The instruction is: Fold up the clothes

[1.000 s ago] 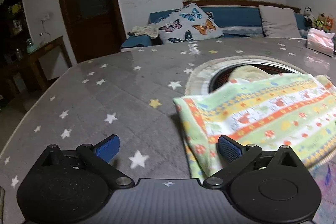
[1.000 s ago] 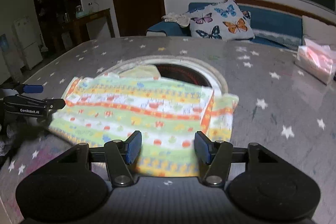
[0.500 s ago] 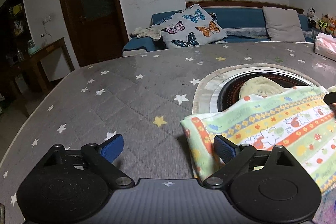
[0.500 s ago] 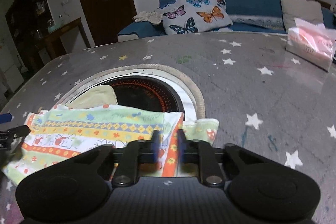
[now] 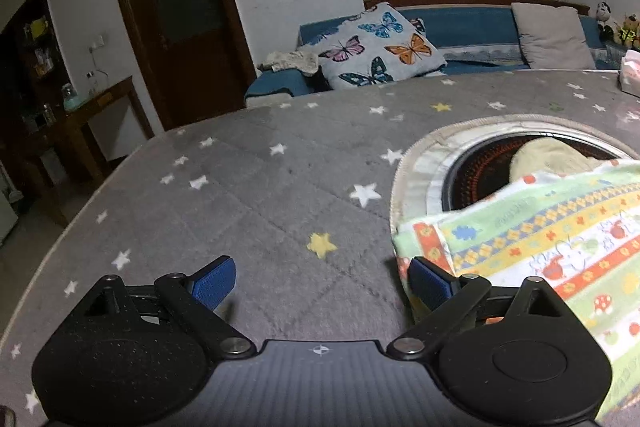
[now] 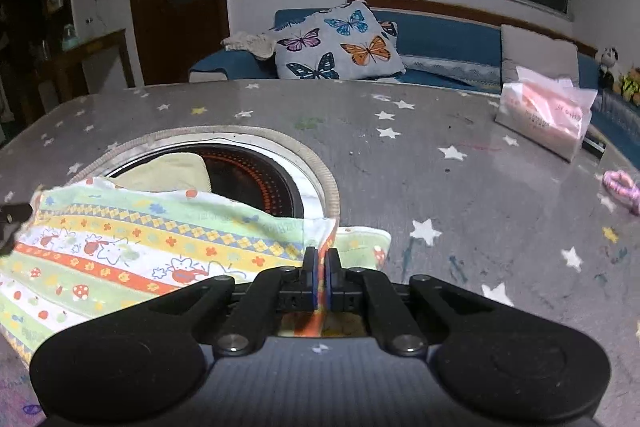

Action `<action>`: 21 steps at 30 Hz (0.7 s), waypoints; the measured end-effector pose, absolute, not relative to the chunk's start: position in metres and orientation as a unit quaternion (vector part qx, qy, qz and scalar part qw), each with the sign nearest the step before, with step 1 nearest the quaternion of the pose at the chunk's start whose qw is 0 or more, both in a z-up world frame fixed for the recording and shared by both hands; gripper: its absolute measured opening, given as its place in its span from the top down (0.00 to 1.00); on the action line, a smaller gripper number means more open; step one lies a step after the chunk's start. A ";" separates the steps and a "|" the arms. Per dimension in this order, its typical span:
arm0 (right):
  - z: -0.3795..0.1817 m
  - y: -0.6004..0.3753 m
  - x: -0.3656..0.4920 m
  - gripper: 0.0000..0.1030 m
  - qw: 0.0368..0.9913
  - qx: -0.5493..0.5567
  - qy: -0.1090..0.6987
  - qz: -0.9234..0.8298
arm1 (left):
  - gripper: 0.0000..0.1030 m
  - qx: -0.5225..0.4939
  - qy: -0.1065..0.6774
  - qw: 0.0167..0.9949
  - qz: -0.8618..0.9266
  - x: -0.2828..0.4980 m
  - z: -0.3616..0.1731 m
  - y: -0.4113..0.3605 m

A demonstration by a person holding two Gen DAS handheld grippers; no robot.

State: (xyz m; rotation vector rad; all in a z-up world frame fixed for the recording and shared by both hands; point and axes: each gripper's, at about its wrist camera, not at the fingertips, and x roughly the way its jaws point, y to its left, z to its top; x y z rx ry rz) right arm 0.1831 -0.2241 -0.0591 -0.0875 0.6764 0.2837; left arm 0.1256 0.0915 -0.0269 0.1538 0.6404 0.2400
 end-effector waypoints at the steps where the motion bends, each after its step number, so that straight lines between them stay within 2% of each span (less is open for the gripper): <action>1: -0.058 -0.224 0.183 0.92 0.933 -0.044 0.331 0.136 | 0.08 0.075 0.311 0.940 0.117 0.126 -0.024 0.091; 8: -0.042 -0.220 0.184 0.88 0.932 -0.032 0.321 0.164 | 0.08 0.094 0.297 0.947 0.079 0.139 -0.014 0.067; 13: -0.045 -0.204 0.198 0.79 0.921 -0.025 0.326 0.211 | 0.08 0.115 0.321 0.937 0.072 0.161 -0.027 0.056; 18: -0.059 -0.199 0.211 0.79 0.912 -0.027 0.352 0.210 | 0.06 0.111 0.333 0.934 0.073 0.167 -0.035 0.060; 21: -0.052 -0.193 0.202 0.72 0.911 -0.042 0.349 0.216 | 0.07 0.102 0.334 0.934 0.073 0.163 -0.033 0.065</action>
